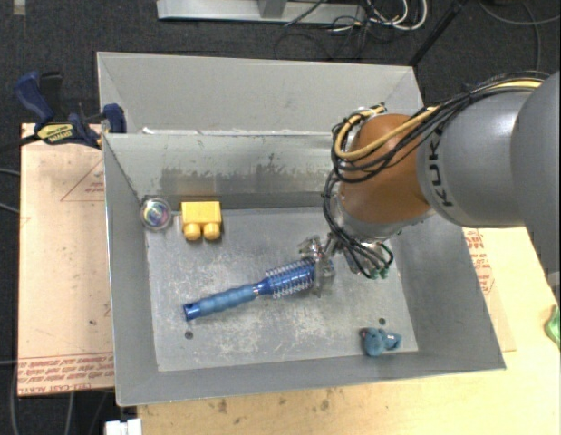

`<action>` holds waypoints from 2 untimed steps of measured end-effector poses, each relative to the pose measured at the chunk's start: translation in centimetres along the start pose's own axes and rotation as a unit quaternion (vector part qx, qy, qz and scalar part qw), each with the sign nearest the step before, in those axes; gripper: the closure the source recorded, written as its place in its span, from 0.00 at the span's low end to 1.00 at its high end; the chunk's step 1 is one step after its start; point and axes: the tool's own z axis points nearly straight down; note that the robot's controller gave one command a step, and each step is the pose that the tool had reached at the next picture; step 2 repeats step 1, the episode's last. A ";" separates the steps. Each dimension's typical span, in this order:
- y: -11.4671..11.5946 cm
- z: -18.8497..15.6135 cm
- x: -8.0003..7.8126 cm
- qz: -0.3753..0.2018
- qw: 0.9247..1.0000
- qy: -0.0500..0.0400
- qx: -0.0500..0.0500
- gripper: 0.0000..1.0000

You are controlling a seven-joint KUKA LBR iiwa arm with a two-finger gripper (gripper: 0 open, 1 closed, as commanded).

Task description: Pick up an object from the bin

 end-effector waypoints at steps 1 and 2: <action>0.5 -12.8 -5.8 0.002 1.000 -0.006 0.001 1.00; 0.5 -12.8 -5.8 0.002 1.000 -0.006 0.001 1.00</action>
Offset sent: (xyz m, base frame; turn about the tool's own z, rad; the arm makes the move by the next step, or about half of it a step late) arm 0.0523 0.0155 0.1232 0.0047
